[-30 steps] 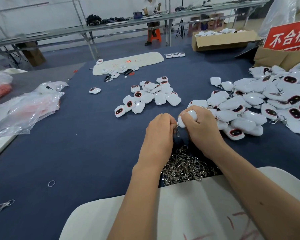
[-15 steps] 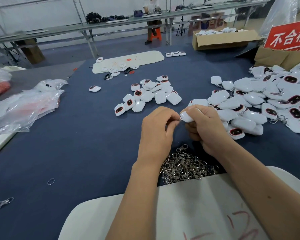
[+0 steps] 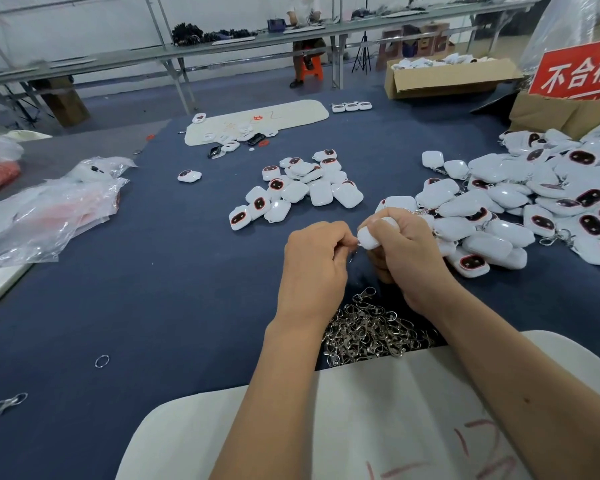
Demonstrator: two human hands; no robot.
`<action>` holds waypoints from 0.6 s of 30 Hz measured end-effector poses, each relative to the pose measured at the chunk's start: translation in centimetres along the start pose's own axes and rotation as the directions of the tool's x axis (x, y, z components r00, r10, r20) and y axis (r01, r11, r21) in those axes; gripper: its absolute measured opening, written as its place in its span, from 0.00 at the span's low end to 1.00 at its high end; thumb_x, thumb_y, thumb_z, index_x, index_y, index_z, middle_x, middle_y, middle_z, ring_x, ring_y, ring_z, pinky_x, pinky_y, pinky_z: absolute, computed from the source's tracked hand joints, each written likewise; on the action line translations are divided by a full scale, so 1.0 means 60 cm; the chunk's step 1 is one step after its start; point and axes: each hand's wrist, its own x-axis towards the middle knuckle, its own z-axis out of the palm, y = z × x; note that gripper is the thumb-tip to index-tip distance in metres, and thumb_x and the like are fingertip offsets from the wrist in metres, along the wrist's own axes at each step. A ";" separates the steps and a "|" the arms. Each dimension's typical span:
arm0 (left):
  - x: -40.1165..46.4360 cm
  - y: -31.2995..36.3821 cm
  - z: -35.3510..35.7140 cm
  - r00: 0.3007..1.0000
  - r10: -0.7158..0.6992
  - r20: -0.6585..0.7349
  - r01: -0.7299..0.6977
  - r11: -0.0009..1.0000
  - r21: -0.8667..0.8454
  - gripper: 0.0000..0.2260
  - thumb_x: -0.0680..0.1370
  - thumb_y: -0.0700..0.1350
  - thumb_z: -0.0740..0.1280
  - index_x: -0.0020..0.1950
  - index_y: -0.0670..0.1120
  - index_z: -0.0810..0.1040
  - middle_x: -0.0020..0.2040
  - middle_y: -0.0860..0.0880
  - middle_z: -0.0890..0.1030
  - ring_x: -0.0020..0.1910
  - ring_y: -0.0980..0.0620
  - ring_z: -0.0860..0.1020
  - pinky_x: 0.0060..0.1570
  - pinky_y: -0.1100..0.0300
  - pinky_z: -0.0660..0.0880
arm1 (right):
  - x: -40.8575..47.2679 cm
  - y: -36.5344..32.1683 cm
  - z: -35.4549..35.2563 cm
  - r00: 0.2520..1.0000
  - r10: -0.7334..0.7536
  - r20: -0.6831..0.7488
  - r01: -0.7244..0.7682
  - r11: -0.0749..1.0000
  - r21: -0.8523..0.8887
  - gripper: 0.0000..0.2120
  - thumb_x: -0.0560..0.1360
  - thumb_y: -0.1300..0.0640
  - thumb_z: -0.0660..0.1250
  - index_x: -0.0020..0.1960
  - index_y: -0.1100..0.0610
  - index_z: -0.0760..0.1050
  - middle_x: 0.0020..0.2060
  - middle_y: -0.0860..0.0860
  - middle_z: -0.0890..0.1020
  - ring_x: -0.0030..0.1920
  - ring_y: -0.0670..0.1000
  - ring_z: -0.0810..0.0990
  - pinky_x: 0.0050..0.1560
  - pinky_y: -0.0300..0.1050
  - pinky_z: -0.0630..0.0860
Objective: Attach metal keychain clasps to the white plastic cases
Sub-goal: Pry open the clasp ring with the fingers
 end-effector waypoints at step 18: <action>0.002 0.025 0.010 0.886 -0.463 0.006 0.360 0.680 -0.638 0.07 0.76 0.34 0.74 0.49 0.46 0.85 0.41 0.45 0.87 0.43 0.52 0.85 0.49 0.61 0.80 | -0.001 -0.014 -0.003 0.986 0.083 0.147 -0.133 0.920 0.369 0.07 0.86 0.57 0.60 0.52 0.57 0.73 0.28 0.49 0.68 0.28 0.46 0.59 0.23 0.35 0.61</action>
